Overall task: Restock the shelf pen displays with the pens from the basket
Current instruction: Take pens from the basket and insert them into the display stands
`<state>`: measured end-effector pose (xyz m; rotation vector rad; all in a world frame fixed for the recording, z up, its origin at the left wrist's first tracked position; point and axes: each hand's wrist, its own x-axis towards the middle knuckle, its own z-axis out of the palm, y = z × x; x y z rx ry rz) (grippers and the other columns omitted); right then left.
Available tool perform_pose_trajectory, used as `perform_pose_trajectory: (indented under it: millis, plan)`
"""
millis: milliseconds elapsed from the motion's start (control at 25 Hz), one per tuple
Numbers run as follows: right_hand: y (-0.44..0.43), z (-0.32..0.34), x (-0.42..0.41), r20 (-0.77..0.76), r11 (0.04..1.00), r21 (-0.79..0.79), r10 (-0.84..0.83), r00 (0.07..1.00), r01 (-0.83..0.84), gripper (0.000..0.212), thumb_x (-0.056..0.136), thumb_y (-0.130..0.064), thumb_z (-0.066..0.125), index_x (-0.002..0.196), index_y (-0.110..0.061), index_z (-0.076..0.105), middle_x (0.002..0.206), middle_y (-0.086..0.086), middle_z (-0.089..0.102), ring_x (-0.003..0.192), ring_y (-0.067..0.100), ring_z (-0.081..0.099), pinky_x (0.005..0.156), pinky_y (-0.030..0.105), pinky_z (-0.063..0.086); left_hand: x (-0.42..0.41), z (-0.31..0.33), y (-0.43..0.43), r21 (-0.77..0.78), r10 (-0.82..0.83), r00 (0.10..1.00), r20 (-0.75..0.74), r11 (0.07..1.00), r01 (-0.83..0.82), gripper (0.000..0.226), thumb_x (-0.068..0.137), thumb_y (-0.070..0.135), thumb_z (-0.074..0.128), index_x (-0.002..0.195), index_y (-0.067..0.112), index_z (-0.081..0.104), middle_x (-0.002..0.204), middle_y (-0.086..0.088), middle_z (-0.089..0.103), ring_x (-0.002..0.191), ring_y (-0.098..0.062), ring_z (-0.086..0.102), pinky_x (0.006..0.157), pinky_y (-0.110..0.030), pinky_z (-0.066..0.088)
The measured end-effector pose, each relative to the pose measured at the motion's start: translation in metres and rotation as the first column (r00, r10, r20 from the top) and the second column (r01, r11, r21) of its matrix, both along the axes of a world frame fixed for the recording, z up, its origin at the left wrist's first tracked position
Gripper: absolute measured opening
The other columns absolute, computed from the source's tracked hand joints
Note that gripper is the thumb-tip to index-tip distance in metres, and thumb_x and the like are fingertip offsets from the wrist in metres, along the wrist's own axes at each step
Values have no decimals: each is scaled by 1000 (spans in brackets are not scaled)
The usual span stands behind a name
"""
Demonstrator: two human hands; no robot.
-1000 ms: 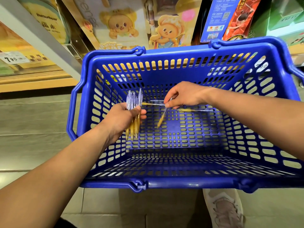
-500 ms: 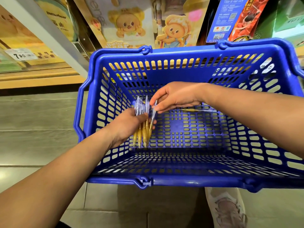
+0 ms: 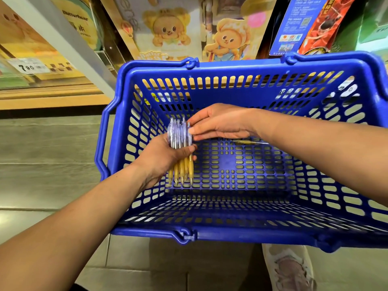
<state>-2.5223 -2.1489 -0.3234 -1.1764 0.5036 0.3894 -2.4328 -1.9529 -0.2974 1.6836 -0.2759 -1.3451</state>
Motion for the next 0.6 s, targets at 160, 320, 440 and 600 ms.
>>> perform_pose_trajectory:
  millis: [160, 320, 440, 600]
  plan:
    - [-23, -6, -22, -133, 947, -302, 73, 988, -111, 17, 94, -21, 71, 111, -17, 72, 103, 3, 77, 95, 12, 74, 87, 24, 58, -1, 0, -4, 12, 48, 997, -56, 999, -47, 27, 88, 4, 69, 115, 4, 69, 100, -14, 77, 88, -25, 76, 76, -43, 64]
    - [-47, -28, -58, -607, 252, -725, 206, 768, -641, 13, 95, -19, 61, 89, -22, 72, 89, -3, 72, 83, 19, 65, 75, 29, 50, -2, 2, -5, 45, 49, 990, -129, 998, -44, 28, 92, 2, 66, 119, 2, 63, 94, -13, 77, 84, -24, 77, 58, -38, 63]
    - [-50, -40, -75, -759, 45, -644, 91, 645, -764, 13, 93, -17, 63, 105, -14, 68, 100, 4, 68, 92, 28, 66, 75, 35, 56, -3, 1, -7, 53, 62, 982, -177, 997, -53, 23, 94, 0, 63, 116, 4, 62, 89, -12, 77, 81, -23, 78, 53, -37, 61]
    - [-45, -57, -93, -842, -36, -540, 26, 539, -841, 25, 98, -9, 57, 122, -12, 62, 118, 4, 65, 105, 27, 66, 72, 36, 51, -3, 4, -11, 34, 83, 972, -218, 996, -77, 27, 92, -1, 65, 119, 3, 63, 91, -10, 77, 84, -23, 78, 59, -41, 64]
